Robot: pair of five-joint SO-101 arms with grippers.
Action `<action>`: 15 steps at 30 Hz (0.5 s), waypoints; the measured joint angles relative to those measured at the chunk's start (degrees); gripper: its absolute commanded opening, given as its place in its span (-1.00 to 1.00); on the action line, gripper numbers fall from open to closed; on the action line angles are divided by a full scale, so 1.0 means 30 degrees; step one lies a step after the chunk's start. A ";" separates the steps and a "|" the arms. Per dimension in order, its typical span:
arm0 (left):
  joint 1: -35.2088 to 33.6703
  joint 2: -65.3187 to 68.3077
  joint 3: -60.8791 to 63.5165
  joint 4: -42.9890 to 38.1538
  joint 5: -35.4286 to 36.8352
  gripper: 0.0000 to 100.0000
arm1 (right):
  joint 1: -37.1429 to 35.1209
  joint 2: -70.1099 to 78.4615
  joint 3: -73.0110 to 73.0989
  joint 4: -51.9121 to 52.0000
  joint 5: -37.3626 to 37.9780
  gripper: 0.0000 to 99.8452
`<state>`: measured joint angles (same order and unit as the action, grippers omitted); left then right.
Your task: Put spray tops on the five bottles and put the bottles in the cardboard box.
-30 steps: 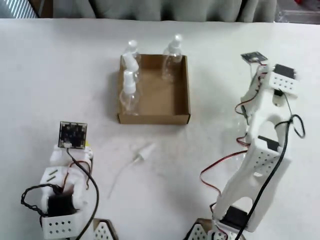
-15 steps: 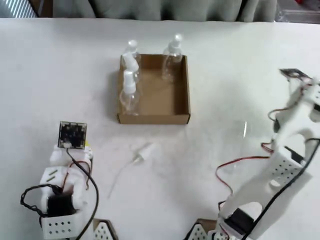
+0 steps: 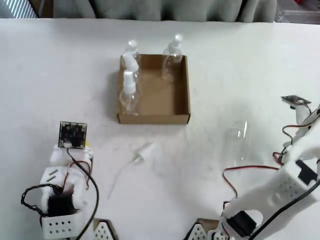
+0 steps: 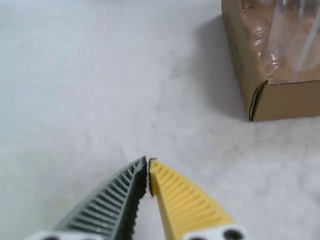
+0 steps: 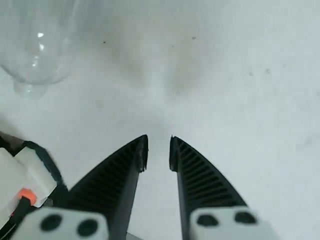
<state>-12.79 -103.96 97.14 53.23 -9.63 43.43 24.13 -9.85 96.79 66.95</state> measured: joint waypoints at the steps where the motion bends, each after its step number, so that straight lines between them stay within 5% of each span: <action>1: 0.0000 0.0000 0.0000 0.0000 0.0000 -0.96 | -0.0029 -0.0674 0.0733 0.0000 0.0000 -0.89; 15: 0.0000 0.0000 0.0000 0.0000 0.0000 -0.96 | -0.0059 -0.9319 1.1487 -0.5949 0.0176 -0.90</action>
<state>-12.79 -103.96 97.14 53.23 -9.63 43.25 -3.82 24.62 78.95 67.47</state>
